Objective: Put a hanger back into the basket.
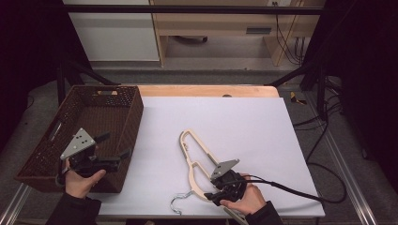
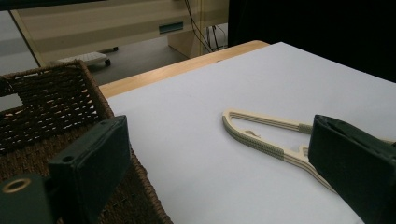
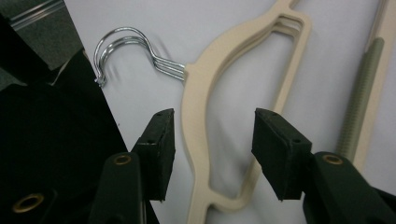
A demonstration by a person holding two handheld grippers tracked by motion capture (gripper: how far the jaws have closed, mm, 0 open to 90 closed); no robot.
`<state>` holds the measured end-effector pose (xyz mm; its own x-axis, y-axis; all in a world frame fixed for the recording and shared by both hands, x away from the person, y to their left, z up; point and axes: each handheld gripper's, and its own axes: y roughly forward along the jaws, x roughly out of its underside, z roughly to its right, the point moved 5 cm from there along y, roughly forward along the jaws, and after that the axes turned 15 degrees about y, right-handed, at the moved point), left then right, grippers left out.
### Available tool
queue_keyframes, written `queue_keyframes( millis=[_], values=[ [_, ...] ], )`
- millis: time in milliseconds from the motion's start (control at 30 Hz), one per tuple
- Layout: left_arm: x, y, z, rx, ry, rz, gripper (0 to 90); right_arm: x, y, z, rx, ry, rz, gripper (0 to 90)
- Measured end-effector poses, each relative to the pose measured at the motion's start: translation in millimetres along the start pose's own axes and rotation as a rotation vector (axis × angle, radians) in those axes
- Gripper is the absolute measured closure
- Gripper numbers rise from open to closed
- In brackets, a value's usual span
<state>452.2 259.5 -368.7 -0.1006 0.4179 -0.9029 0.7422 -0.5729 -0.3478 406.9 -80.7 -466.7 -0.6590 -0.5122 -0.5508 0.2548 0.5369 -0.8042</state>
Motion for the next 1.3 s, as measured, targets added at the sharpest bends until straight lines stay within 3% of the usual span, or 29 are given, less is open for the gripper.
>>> queue_keyframes(
  millis=[167,233,367,467,933,1167,1300],
  values=[
    [0.7,2.2,2.2,0.006,0.004,-0.01,5.7,8.9,-2.9,-3.9,-0.006,-0.003,-0.009,51.3],
    [0.3,2.3,2.6,0.006,0.008,-0.01,5.7,13.7,-3.3,-4.8,-0.008,-0.006,-0.038,51.2],
    [0.4,3.3,3.2,0.01,0.007,-0.01,5.8,15.3,-3.8,-4.6,-0.019,-0.018,-0.019,52.3],
    [0.9,5.0,4.4,0.012,0.011,-0.016,5.9,10.9,4.4,-5.0,-0.049,-0.005,-0.016,53.7],
    [1.4,9.3,8.5,0.022,0.023,-0.025,6.0,3.8,38.5,-2.4,-0.052,-0.049,-0.105,54.9],
    [2.1,11.5,10.7,0.029,0.023,-0.032,6.0,4.5,41.6,-1.1,-0.041,-0.047,-0.126,63.5],
    [2.2,12.8,12.0,0.032,0.03,-0.035,6.0,4.1,41.7,-2.3,-0.07,-0.028,-0.142,71.6]
  ],
)
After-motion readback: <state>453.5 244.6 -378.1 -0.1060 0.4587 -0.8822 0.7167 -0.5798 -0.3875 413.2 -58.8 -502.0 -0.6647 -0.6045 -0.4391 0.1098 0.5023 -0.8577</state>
